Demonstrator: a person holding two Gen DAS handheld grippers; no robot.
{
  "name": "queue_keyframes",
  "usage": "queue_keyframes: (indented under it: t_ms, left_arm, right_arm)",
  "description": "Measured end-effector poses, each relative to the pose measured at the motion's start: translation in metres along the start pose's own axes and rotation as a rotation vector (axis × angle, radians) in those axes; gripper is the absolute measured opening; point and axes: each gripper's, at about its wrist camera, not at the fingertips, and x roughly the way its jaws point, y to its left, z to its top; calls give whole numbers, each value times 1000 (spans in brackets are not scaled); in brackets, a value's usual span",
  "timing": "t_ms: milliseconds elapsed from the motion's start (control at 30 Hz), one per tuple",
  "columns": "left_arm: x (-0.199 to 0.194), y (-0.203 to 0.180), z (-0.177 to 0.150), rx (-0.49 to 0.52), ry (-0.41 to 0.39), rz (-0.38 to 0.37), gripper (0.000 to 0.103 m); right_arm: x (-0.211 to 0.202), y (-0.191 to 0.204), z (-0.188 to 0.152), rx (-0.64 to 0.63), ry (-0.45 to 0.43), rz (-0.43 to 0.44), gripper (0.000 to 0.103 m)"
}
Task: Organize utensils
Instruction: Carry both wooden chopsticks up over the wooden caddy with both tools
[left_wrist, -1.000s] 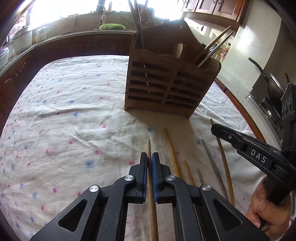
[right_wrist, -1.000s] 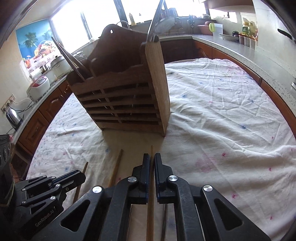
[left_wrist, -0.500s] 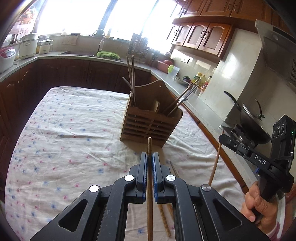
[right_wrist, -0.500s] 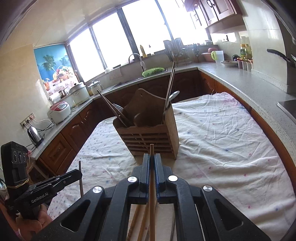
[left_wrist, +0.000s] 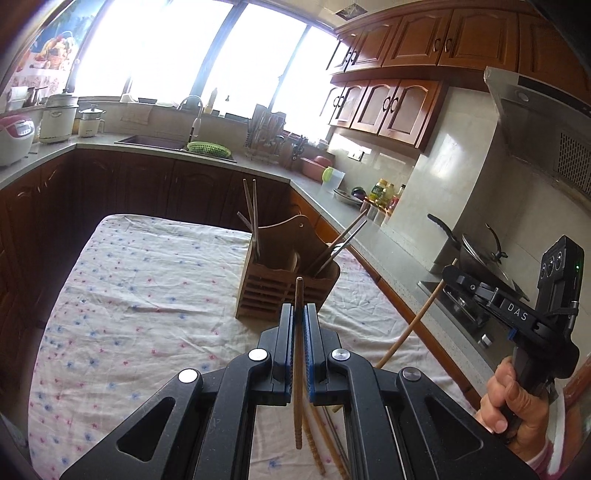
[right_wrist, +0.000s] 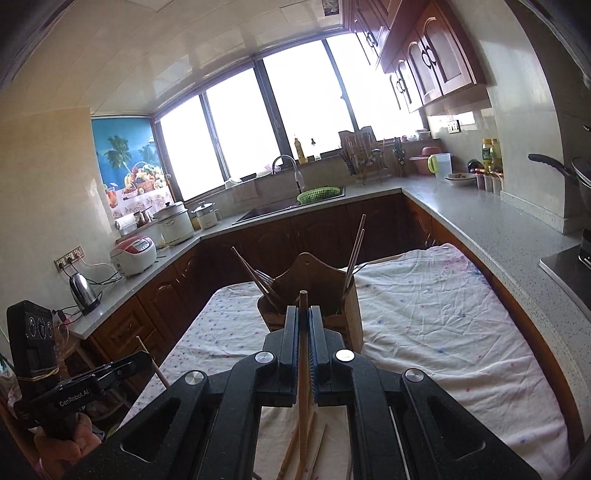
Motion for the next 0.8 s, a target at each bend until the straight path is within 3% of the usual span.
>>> queue_keyframes:
  t_ms: [433,800]
  left_arm:
    - [7,3,11,-2,-36,7,3]
    - [16,9,42,7,-113,15,3]
  right_arm:
    - [3,-1,7,-1,-16,3,5]
    - [11,-1,30,-1,-68,-9,5]
